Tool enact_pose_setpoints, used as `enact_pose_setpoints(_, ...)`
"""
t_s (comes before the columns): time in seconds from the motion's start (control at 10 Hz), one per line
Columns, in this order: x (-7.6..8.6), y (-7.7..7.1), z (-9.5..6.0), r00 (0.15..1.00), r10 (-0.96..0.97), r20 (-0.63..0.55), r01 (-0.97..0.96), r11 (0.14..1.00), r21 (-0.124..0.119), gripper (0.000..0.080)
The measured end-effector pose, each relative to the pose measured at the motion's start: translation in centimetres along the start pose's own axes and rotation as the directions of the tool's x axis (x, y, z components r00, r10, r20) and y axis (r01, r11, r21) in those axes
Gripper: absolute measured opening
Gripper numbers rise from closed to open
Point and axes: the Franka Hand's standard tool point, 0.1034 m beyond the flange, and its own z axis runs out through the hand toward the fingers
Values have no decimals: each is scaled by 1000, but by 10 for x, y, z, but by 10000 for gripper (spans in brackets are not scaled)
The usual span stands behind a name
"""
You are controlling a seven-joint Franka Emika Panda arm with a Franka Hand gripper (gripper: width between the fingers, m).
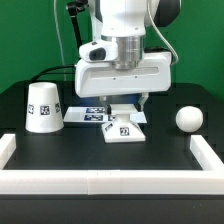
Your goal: Assemble lamp
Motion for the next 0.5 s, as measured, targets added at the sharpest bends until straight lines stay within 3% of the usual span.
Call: enact_pose_setpoints(0.5, 2, -1, 0, 1000, 1, 0, -1, 1000, 1, 534)
